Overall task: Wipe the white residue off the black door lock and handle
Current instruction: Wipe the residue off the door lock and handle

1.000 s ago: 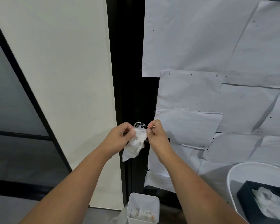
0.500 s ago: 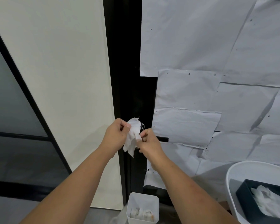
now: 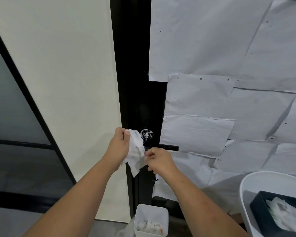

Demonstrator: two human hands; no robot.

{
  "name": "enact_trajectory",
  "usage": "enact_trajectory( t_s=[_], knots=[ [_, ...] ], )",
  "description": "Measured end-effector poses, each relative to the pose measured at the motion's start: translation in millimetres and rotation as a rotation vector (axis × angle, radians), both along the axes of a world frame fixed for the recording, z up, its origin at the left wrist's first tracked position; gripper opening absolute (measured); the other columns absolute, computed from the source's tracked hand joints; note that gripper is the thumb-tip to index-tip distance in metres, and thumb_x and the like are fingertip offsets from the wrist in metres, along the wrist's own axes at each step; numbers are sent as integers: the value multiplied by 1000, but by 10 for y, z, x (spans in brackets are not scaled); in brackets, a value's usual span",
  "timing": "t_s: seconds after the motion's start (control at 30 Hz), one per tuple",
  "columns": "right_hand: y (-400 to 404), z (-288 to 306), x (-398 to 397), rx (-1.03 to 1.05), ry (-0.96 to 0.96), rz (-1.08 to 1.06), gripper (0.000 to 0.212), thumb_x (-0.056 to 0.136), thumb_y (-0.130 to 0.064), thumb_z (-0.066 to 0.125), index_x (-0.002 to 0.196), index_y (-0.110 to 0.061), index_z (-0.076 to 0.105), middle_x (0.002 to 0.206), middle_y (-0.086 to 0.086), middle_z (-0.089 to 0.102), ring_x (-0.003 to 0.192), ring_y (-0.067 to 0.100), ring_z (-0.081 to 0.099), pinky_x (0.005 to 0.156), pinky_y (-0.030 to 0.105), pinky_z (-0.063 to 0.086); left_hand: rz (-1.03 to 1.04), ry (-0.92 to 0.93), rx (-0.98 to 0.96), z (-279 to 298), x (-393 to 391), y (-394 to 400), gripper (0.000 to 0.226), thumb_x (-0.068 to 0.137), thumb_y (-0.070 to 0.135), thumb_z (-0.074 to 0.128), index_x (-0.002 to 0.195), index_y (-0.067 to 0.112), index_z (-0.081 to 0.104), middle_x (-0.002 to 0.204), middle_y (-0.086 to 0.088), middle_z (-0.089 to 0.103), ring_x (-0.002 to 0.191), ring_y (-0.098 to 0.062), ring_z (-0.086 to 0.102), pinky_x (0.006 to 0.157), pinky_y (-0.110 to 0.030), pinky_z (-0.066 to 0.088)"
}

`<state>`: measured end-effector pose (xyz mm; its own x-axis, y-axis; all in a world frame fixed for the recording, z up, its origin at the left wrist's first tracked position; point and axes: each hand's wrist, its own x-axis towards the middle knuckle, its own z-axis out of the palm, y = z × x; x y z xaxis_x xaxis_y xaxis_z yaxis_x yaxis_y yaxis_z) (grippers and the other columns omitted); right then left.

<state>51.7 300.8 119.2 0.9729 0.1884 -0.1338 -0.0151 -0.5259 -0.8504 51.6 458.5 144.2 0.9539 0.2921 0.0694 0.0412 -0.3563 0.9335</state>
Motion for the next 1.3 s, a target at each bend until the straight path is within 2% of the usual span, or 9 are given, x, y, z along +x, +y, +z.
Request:
enact_trajectory(
  t_s=[0.23,0.33,0.43,0.6,0.7,0.83,1.0,1.13,1.3],
  knots=[
    [82,62,-86,112,104,108,18,89,-30,59,90,-13,56,89,5,63,71,15,60,57,26,48,-46,33,-123,-2,24,-58,24,103,38,33,107,20,47,104,-5,57,94,-18,55,89,-40,48],
    [57,33,-42,155,82,27,16,92,-23,56,80,-13,52,77,6,54,68,18,54,56,29,44,19,13,-168,-4,31,-14,11,103,32,35,111,28,40,98,-2,54,89,-18,54,77,-35,48],
    [-3,61,8,112,51,-14,6,93,-23,54,96,-17,52,78,2,54,65,13,52,54,24,43,-2,-54,-176,-47,4,46,16,104,25,33,116,34,39,91,0,48,75,-14,48,66,-26,41],
    [-19,122,85,47,-24,0,11,92,-26,56,94,-15,58,72,-1,52,63,12,50,59,26,44,-309,139,-8,-65,-32,93,13,90,33,65,98,24,68,108,8,62,101,-11,58,76,-24,47],
    [-35,154,130,17,-87,-54,9,90,-28,58,92,-20,61,76,-3,58,67,10,54,58,22,43,-271,249,76,-158,-3,138,13,86,28,71,82,16,70,104,4,68,100,-14,60,79,-27,48],
    [-76,153,208,-178,-220,-72,9,91,-25,54,93,-22,63,81,-3,63,70,12,60,61,28,49,-96,357,129,-205,57,170,16,82,24,72,82,8,71,99,-2,67,90,-19,62,67,-26,48],
    [-190,125,262,-553,-541,-128,18,92,-17,46,95,-19,63,97,0,55,89,22,51,68,31,38,-9,524,318,-210,126,167,27,87,29,57,91,4,66,93,-10,62,82,-26,62,70,-32,50],
    [-203,65,251,-780,-572,-72,22,80,-4,48,88,-16,63,95,0,51,89,23,48,69,31,29,2,530,-101,-223,163,79,27,98,26,48,99,2,61,77,-14,60,58,-23,52,55,-27,39],
    [-197,28,247,-767,-559,-55,31,80,-4,48,102,-17,66,99,1,50,86,23,53,76,34,36,2,440,-699,-217,245,-114,24,101,17,45,113,2,59,109,-19,66,99,-33,65,74,-40,56]
  ],
)
